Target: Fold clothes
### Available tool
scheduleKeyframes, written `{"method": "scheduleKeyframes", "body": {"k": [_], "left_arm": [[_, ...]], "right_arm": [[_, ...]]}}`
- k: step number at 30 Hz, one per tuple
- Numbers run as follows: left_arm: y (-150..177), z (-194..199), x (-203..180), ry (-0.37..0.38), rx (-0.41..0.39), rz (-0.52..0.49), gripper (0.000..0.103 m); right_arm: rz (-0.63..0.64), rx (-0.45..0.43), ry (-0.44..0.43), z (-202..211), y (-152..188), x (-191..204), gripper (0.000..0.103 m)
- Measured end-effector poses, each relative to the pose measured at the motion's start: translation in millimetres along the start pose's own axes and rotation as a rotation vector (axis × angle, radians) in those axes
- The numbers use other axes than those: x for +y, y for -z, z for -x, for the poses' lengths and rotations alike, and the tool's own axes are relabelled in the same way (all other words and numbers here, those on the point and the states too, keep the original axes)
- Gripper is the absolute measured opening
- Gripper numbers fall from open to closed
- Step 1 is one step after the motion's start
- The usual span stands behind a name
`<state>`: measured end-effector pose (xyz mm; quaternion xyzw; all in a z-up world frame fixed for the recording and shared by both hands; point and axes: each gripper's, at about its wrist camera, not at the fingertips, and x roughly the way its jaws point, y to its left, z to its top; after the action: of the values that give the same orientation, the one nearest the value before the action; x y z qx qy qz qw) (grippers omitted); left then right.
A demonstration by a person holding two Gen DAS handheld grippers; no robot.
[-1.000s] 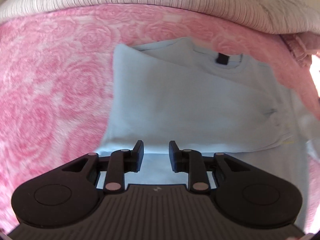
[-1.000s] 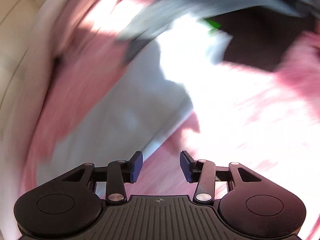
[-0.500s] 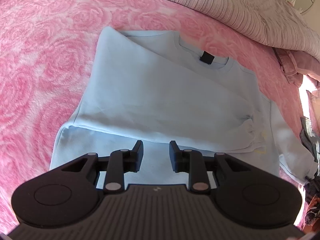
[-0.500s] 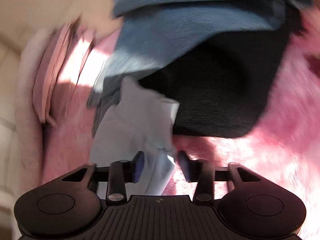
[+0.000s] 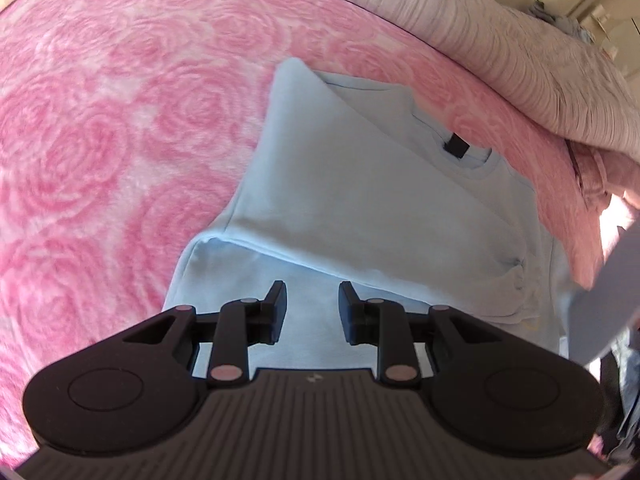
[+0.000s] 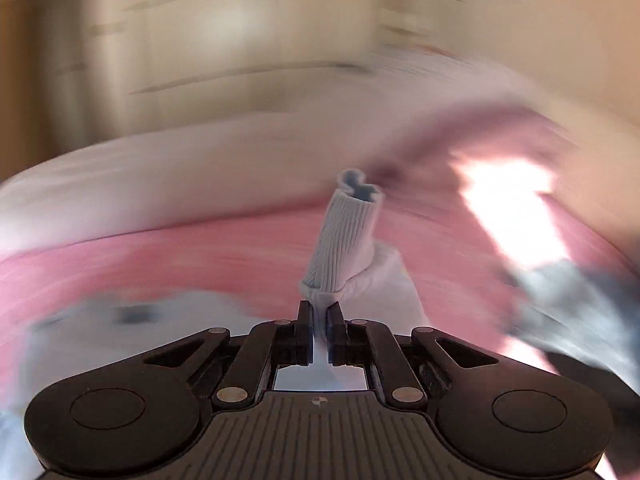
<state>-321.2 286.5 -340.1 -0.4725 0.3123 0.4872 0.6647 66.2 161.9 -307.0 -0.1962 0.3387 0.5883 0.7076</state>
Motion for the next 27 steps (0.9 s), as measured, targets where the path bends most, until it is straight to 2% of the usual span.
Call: {"method": "scheduleKeyframes", "body": {"k": [3, 4, 6, 12, 16, 19, 24, 26, 27], "left_arm": [[1, 0, 7, 0.005, 0.012, 0.018, 0.023], [2, 0, 9, 0.009, 0.016, 0.024, 0.023], [2, 1, 12, 0.020, 0.022, 0.036, 0.024], [1, -13, 5, 0.074, 0.055, 0.047, 0.027], [-5, -37, -15, 0.186, 0.096, 0.093, 0.032], [-12, -62, -30, 0.265, 0.130, 0.172, 0.036], [-19, -104, -48, 0.288, 0.189, 0.273, 0.036], [-22, -101, -53, 0.291, 0.155, 0.262, 0.035], [-24, -96, -55, 0.292, 0.126, 0.245, 0.030]], "right_arm": [[0.243, 0.012, -0.196, -6, -13, 94, 0.013], [0.309, 0.045, -0.241, -12, -11, 119, 0.020], [0.349, 0.160, -0.246, -24, 8, 135, 0.024], [0.214, 0.325, -0.064, -24, 39, 80, 0.027], [-0.029, 0.403, 0.097, -22, 42, 8, 0.027], [-0.128, 0.400, 0.118, -19, 42, -17, 0.027], [-0.292, 0.393, 0.153, -13, 43, -57, 0.027], [-0.357, 0.390, 0.167, -11, 44, -73, 0.027], [-0.390, 0.388, 0.173, -10, 44, -81, 0.027]]}}
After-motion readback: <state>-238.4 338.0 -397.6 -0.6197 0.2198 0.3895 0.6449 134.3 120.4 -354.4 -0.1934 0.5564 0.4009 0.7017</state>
